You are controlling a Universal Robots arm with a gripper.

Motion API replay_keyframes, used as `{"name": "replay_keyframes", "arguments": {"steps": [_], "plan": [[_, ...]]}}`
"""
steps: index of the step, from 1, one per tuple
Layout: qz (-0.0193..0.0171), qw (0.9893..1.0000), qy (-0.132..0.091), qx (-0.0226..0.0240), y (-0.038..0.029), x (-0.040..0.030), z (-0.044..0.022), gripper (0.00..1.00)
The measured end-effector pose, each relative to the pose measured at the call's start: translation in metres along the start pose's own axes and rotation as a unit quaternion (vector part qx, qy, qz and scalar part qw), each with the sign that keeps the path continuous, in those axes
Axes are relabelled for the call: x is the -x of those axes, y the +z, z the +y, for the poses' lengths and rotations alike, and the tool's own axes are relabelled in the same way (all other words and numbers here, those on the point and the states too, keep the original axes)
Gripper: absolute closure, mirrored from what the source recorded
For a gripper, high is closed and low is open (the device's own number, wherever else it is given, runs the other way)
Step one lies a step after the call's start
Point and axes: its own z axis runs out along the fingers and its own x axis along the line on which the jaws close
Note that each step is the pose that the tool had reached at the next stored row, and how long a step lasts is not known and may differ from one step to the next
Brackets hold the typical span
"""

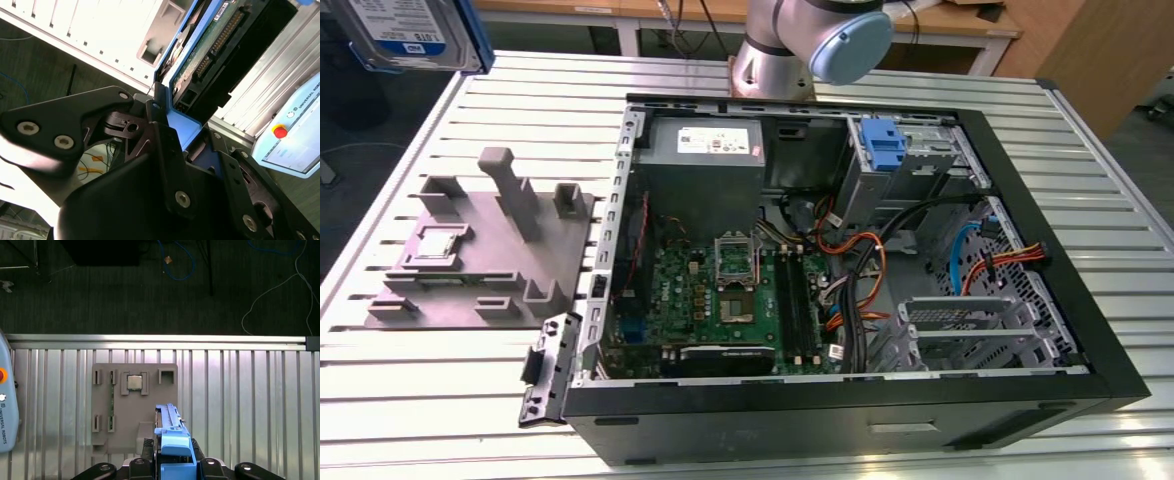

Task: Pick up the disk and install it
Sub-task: 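Pick up the disk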

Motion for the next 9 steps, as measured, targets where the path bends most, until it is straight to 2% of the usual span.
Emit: {"name": "replay_keyframes", "arguments": {"steps": [9], "plan": [[0.0000, 1.0000, 0.000, -0.0001, 0.0000, 0.0000, -0.0017, 0.63]]}}
